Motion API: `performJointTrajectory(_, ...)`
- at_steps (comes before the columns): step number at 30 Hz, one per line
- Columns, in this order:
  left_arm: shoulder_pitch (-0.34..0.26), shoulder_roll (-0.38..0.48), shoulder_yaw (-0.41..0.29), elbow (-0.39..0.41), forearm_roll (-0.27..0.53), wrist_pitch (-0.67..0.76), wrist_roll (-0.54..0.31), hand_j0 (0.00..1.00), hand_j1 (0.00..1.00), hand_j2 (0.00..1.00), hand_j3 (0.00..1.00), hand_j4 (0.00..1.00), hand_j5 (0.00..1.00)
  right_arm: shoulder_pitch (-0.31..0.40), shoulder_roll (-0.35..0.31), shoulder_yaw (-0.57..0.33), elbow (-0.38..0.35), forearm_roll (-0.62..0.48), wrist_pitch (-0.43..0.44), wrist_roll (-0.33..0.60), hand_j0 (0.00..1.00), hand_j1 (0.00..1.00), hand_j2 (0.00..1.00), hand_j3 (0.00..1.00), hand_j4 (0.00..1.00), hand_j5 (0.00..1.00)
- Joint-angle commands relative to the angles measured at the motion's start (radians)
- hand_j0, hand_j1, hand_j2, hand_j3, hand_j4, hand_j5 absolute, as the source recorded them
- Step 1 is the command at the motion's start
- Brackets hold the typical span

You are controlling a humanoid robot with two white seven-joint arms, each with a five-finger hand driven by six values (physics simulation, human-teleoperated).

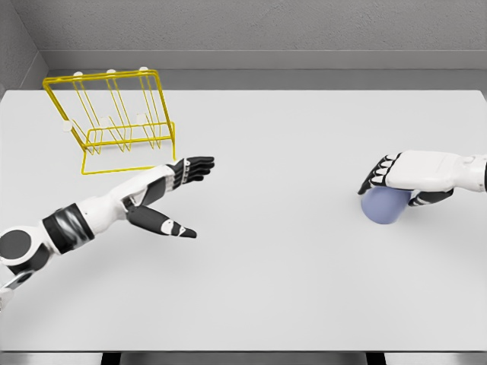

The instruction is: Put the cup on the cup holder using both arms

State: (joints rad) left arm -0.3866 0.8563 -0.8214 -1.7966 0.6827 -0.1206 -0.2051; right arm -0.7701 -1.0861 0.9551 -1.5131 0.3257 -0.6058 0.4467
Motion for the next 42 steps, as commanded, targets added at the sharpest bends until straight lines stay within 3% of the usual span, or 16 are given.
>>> performJointTrajectory(1, 0.000, -0.014, -0.001, 0.000, 0.014, 0.022, 0.001, 1.00, 1.00, 1.00, 1.00, 1.00, 1.00, -0.001, -0.001, 0.004, 0.001, 0.012, -0.005, 0.009, 0.79, 0.79, 0.79, 0.79, 0.79, 0.79)
performJointTrajectory(5, 0.002, -0.062, -0.001, 0.014, 0.012, 0.047, 0.001, 1.00, 1.00, 1.00, 1.00, 1.00, 1.00, -0.003, -0.001, 0.004, 0.001, 0.013, -0.005, 0.012, 0.76, 0.76, 0.76, 0.76, 0.76, 0.76)
performJointTrajectory(22, 0.014, -0.065, -0.007, 0.091, 0.011, 0.042, 0.001, 1.00, 1.00, 1.00, 1.00, 1.00, 1.00, -0.014, -0.021, -0.009, -0.006, 0.007, -0.005, 0.013, 0.72, 0.72, 0.72, 0.72, 0.72, 0.72)
performJointTrajectory(25, 0.012, -0.065, -0.007, 0.108, 0.009, 0.041, 0.001, 1.00, 1.00, 1.00, 1.00, 1.00, 1.00, -0.020, -0.046, -0.024, -0.055, 0.007, -0.005, 0.013, 0.72, 0.72, 0.72, 0.72, 0.72, 0.72)
performJointTrajectory(35, 0.012, -0.100, -0.007, 0.164, 0.006, 0.039, 0.001, 1.00, 1.00, 1.00, 1.00, 1.00, 1.00, -0.021, -0.046, -0.033, -0.082, 0.010, -0.005, 0.015, 0.64, 0.64, 0.64, 0.64, 0.64, 0.64)
performJointTrajectory(42, 0.014, -0.122, -0.007, 0.172, -0.003, 0.038, 0.001, 1.00, 1.00, 1.00, 1.00, 1.00, 1.00, -0.025, -0.043, -0.036, -0.185, 0.012, -0.005, 0.059, 0.61, 0.61, 0.61, 0.61, 0.61, 0.61)
